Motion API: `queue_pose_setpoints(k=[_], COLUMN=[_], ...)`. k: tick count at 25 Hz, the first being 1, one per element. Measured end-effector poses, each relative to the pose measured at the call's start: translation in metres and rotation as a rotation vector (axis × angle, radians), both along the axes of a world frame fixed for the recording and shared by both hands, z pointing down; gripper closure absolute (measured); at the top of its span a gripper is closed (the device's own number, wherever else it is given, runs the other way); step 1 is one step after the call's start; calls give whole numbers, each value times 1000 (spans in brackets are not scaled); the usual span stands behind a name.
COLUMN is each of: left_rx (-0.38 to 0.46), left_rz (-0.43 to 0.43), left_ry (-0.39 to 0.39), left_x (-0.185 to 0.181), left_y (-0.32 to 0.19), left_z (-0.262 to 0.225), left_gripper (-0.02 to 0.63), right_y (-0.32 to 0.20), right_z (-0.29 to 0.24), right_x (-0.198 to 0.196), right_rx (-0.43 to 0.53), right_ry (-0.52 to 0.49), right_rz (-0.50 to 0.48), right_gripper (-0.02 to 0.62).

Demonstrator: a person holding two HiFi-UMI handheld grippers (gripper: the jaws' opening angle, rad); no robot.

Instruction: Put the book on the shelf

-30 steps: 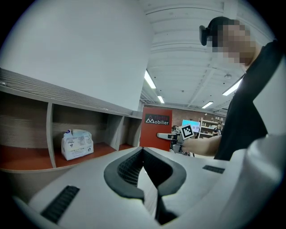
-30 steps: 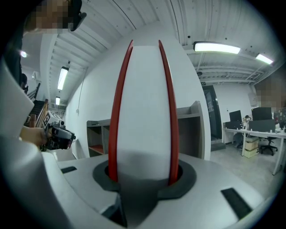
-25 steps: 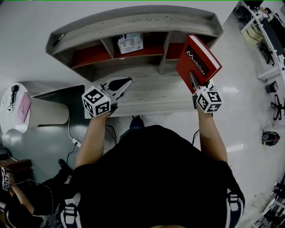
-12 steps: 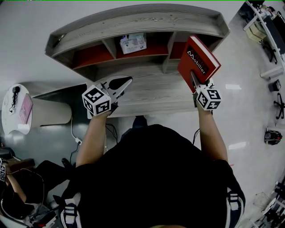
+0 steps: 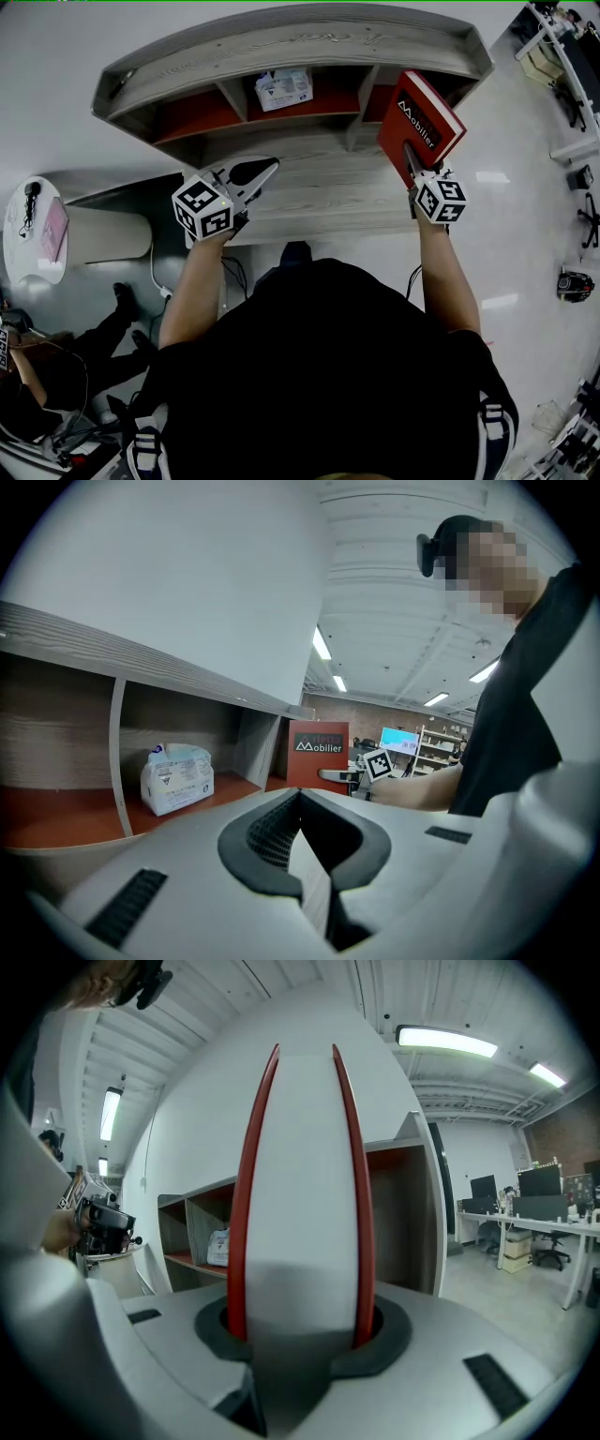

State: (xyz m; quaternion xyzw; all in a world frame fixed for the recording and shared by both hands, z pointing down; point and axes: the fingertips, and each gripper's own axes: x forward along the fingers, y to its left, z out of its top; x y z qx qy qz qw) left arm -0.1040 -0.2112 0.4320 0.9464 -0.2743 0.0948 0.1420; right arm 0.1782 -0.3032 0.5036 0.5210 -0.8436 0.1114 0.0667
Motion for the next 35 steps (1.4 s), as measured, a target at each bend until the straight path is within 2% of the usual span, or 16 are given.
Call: queue_pose_setpoints(k=[15, 35], left_rx=[-17, -35], left_rz=[-25, -35], left_ry=[25, 16], left_x=[-12, -22], left_y=[-12, -23], left_z=[10, 16], left_gripper=[586, 586], right_y=[-28, -55], right_z=[8, 7], right_x=[2, -5], right_rx=[6, 18], right_ry=[32, 7], right_rz=[57, 77], right_gripper=[425, 425])
